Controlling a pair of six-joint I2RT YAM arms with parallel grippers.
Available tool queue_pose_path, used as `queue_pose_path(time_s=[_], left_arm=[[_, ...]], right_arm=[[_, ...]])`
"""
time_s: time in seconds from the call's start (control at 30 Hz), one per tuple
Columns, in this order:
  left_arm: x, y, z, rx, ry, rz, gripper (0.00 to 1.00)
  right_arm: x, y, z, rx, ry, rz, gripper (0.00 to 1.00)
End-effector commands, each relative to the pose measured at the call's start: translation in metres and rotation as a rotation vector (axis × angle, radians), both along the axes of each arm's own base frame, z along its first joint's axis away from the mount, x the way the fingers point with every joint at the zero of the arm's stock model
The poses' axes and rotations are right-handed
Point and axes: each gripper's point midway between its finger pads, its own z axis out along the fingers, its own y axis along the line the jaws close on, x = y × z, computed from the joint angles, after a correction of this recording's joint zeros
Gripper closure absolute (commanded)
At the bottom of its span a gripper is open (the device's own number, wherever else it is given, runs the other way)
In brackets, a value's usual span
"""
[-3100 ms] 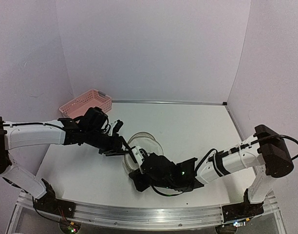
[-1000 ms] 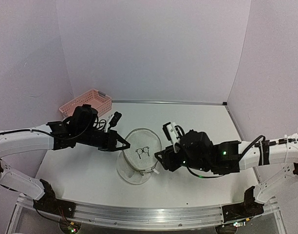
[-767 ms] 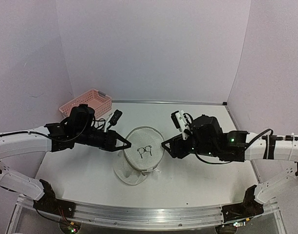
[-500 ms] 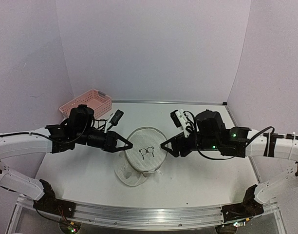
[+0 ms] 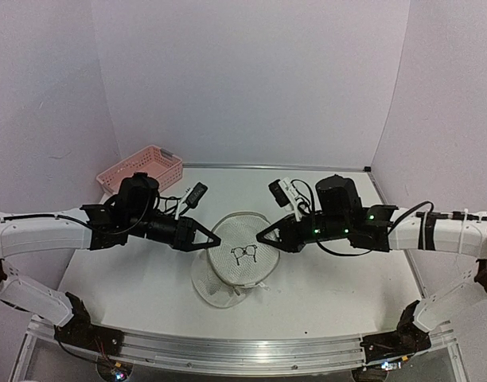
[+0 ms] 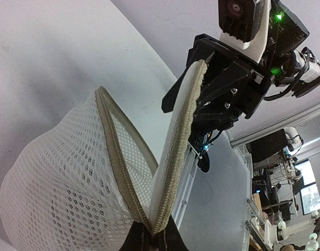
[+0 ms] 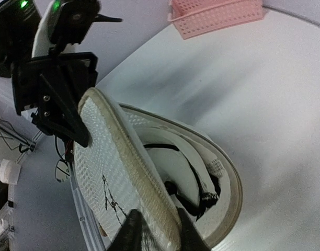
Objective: Unzip the laundry bag and remove the bra
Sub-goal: Pass from the left arm to the right, then open the laundry bag at the center of the board.
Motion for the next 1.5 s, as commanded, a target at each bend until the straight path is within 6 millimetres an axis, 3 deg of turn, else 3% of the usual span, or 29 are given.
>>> queue_pose_path(time_s=[0.0, 0.03, 0.17, 0.37, 0.5, 0.8, 0.97, 1.23, 1.47], left_arm=[[0.006, -0.007, 0.021, -0.061, -0.065, 0.002, 1.00], [0.008, -0.007, 0.020, -0.055, -0.062, 0.013, 0.99], [0.016, -0.001, 0.011, -0.005, -0.056, 0.070, 0.92], [0.022, 0.007, 0.000, 0.046, -0.038, 0.134, 0.61], [0.023, 0.012, 0.000, 0.065, -0.025, 0.162, 0.51], [0.027, 0.037, 0.065, 0.001, -0.088, 0.278, 0.28], [0.029, 0.047, 0.082, 0.001, -0.090, 0.314, 0.21], [0.031, 0.039, 0.053, 0.072, -0.001, 0.293, 0.20], [0.029, 0.029, 0.018, 0.140, 0.077, 0.242, 0.20]], right_arm=[[-0.014, 0.018, 0.020, 0.105, -0.001, 0.124, 0.93], [-0.014, 0.018, 0.019, 0.105, 0.001, 0.128, 0.99], [-0.016, 0.019, 0.015, 0.107, 0.009, 0.134, 1.00], [-0.015, 0.021, 0.011, 0.124, 0.017, 0.134, 1.00], [-0.017, 0.022, 0.015, 0.150, -0.013, 0.145, 1.00], [-0.031, 0.023, 0.040, 0.135, -0.280, 0.220, 1.00], [-0.046, 0.025, 0.052, 0.080, -0.546, 0.255, 1.00], [-0.074, 0.027, 0.064, 0.005, -0.967, 0.324, 1.00], [-0.085, 0.033, 0.049, -0.093, -1.232, 0.314, 1.00]])
